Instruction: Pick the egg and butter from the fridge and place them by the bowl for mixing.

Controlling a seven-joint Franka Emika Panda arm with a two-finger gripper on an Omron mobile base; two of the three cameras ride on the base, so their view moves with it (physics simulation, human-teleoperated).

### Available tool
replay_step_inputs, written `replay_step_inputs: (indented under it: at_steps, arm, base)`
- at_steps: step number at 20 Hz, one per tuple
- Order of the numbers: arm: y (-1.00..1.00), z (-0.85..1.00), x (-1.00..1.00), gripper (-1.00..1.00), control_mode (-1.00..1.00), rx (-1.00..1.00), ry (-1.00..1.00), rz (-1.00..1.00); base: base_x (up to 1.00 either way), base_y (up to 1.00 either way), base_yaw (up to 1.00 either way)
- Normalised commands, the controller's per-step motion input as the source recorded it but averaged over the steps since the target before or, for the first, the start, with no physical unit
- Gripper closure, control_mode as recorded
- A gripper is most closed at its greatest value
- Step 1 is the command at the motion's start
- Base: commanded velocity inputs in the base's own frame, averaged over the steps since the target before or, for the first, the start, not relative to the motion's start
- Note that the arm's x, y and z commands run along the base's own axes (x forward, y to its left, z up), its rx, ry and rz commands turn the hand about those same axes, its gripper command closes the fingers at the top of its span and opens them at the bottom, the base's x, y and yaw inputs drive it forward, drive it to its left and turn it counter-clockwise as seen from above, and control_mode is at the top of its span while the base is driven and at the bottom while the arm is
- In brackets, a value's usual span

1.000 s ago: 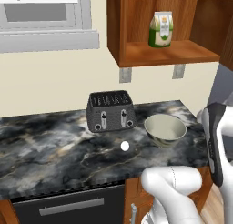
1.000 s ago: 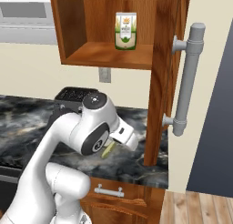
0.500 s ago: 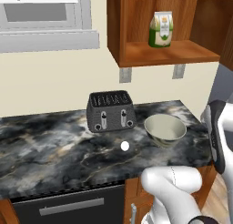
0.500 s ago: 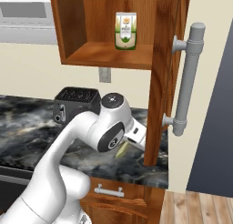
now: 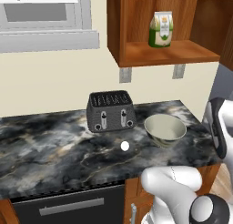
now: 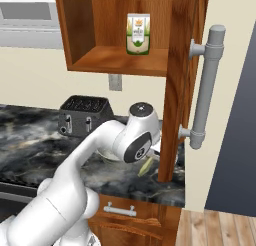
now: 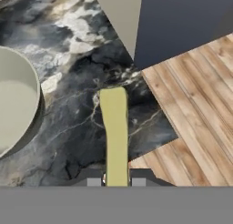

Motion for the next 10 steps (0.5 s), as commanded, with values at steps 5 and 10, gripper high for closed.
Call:
replay_step_inputs:
  at_steps: [5,10]
  arm:
    - [-0.14,-0.34,0.22,1.0,-1.0,0.03,0.02,0.0]
    - [0.01,-0.34,0.3,1.0,-1.0,0.07,0.05,0.0]
  base:
    - [0.0,0.0,0.0]
    - [0.0,0.0,0.0]
